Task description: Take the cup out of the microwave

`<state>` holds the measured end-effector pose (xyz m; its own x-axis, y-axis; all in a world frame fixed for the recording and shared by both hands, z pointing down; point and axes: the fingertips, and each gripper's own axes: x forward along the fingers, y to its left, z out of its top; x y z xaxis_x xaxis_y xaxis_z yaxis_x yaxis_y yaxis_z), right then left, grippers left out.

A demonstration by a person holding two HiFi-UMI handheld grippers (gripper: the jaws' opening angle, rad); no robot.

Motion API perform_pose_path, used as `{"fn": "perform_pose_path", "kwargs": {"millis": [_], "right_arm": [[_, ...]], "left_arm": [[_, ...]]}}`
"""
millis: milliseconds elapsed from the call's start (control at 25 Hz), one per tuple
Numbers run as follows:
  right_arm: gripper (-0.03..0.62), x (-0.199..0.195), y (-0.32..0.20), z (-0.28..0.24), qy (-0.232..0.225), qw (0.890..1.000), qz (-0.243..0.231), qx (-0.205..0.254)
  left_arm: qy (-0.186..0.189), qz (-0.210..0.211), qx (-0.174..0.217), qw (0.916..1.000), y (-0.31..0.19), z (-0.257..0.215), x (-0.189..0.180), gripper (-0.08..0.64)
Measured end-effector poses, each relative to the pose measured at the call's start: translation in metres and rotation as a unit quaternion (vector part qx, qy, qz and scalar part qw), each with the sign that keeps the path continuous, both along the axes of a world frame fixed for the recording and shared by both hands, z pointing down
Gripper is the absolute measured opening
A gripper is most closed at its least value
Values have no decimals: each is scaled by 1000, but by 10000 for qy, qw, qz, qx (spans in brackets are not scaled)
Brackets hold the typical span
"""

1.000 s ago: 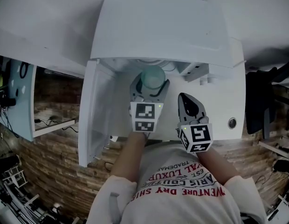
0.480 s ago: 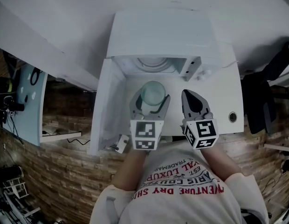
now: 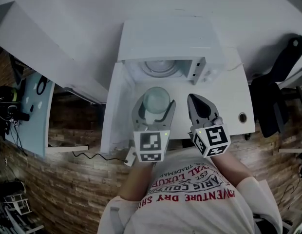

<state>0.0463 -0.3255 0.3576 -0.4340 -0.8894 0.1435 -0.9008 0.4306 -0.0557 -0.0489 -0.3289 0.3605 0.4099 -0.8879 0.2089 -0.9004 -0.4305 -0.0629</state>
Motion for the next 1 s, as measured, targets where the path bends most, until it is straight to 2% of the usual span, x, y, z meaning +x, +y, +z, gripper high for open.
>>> {"fn": "perform_pose_path", "kwargs": {"millis": [520, 1000], "right_arm": [[5, -11, 10, 4, 251, 9996, -122, 43], [5, -14, 14, 12, 371, 9992, -175, -35]], "left_arm": [[-85, 9, -39, 10000, 5, 7, -3, 365], [12, -5, -101, 9999, 6, 15, -5, 365]]}}
